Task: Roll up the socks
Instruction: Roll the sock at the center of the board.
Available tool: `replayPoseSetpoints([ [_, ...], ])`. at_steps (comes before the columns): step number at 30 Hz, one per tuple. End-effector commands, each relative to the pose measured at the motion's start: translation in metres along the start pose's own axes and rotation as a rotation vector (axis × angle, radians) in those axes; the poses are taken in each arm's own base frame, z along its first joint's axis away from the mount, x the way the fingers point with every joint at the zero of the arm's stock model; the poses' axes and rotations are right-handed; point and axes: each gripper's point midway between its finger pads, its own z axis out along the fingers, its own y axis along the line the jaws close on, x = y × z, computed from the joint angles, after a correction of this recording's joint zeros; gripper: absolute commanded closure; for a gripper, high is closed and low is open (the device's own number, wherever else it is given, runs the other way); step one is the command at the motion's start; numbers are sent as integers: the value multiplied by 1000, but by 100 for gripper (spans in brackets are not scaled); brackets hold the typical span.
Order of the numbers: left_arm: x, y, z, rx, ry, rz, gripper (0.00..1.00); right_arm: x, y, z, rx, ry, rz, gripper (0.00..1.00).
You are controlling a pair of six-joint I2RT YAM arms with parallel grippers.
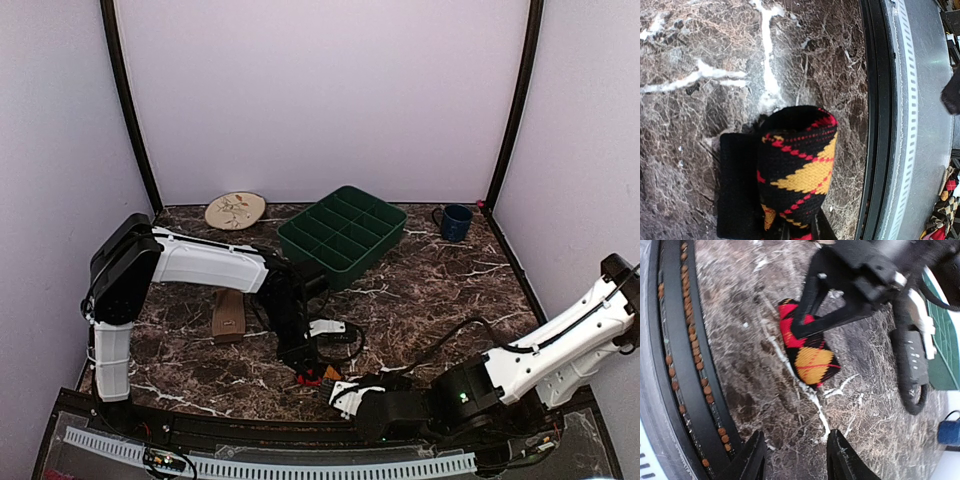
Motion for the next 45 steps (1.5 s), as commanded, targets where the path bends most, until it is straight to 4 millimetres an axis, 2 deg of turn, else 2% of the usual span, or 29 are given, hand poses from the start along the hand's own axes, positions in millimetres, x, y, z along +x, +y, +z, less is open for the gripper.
replayPoseSetpoints([
  [1, 37, 8, 20, 3, 138, -81, 88, -14, 10, -1, 37, -37, -148, 60],
  [5, 37, 8, 21, 7, 138, -85, 88, -16, 25, 7, -4, -40, -263, 58],
  [9, 37, 8, 21, 9, 138, -86, 88, -15, 33, 26, -28, -10, -331, 54],
  [16, 37, 7, 21, 14, 135, -88, 88, -22, 29, 54, -11, 25, -407, 51],
  [19, 37, 7, 21, 16, 135, -91, 88, -23, 20, 65, 16, 44, -415, 49],
  [25, 36, 7, 20, 15, 134, -89, 88, -12, 10, 85, 24, 106, -445, 48],
  [35, 37, 7, 21, 18, 134, -90, 88, 9, -4, 98, -13, 179, -445, 48],
  [45, 35, 7, 21, 24, 129, -90, 88, 16, -2, 105, -72, 188, -454, 50],
])
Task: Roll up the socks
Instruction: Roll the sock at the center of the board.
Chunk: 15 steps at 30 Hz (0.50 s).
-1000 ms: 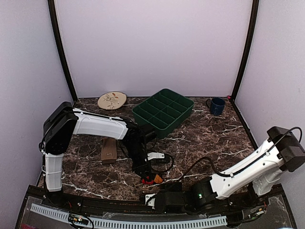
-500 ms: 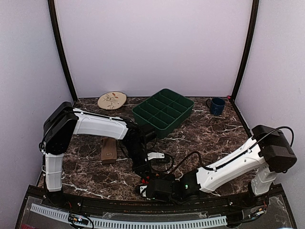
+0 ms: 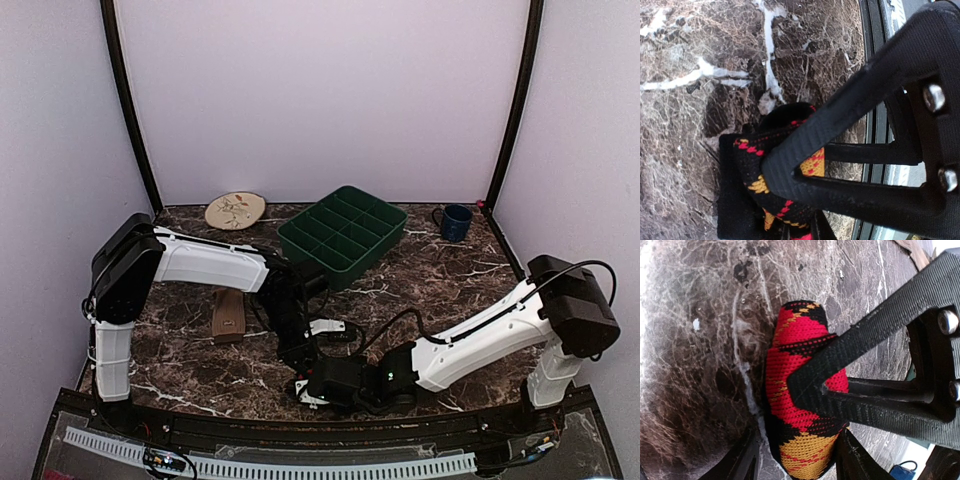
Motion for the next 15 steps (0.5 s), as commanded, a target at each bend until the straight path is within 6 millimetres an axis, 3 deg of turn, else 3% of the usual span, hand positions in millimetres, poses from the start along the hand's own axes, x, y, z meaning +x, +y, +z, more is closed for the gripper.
replayPoseSetpoints([
  [1, 35, 9, 20, 0, 134, -76, 88, 3, 6, 9, -44, 12, -14, 49],
  [15, 33, 8, 20, 7, 130, -74, 87, 8, 24, 29, -127, 45, -9, 57],
])
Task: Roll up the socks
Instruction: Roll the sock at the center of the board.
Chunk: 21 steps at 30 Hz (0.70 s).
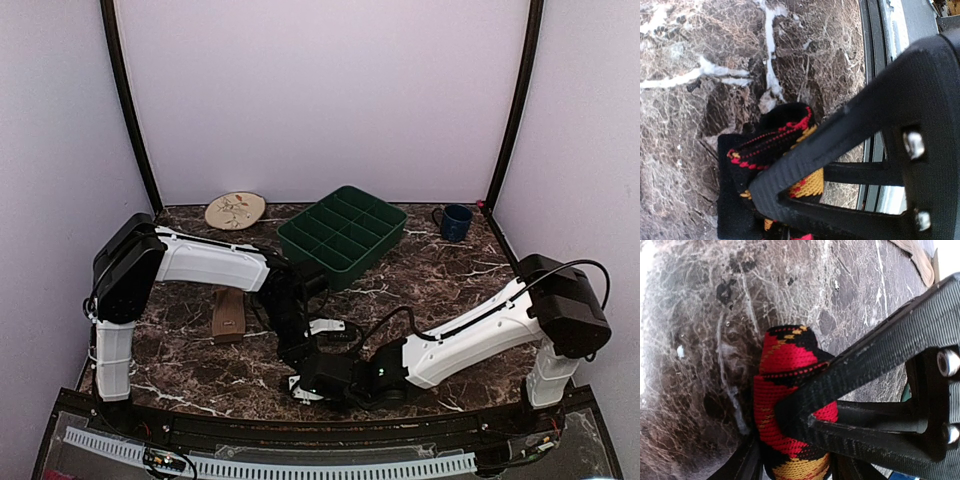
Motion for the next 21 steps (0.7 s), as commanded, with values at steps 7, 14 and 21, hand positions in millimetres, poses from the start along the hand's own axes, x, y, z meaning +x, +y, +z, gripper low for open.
replayPoseSetpoints([
  [7, 32, 8, 18, -7, 127, -60, 85, 27, 39, 26, -186, 95, 3, 73],
  [14, 33, 14, 18, -42, 131, -85, 78, 34, 52, 29, -307, 135, 54, 87],
  [21, 37, 35, 7, -125, 144, -210, 69, 42, 57, 26, -372, 158, 116, 94],
])
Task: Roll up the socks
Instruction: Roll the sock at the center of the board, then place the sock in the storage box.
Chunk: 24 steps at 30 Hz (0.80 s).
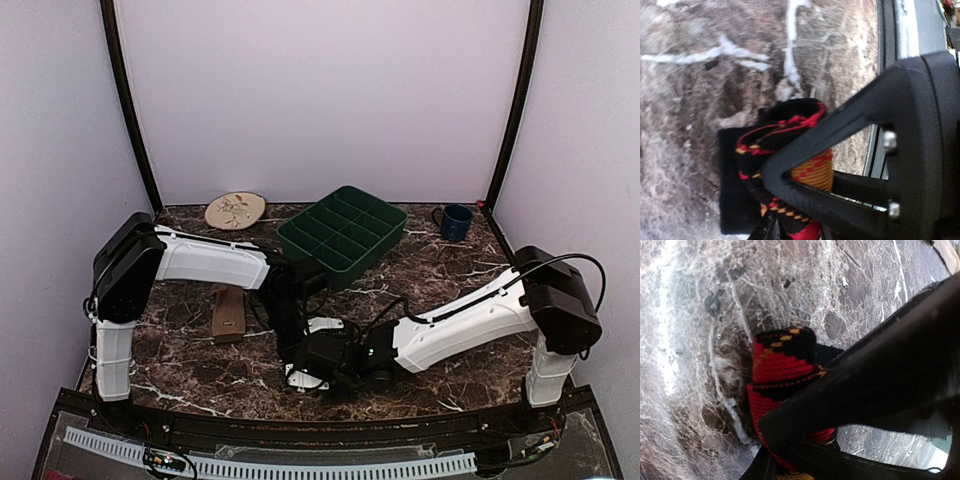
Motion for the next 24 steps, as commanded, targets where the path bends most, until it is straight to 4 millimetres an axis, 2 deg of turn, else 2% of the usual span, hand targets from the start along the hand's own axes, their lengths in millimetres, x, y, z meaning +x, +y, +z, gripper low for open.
replayPoseSetpoints([
  [1, 31, 36, 10, -108, 113, -160, 68, 48, 48, 27, -219, 141, 31, 95],
  [16, 40, 55, -20, -209, -11, -307, 65, 50, 63, 18, -376, 153, 143, 96],
  [24, 39, 76, -54, -320, -136, -406, 64, 51, 69, 10, -445, 158, 193, 96],
])
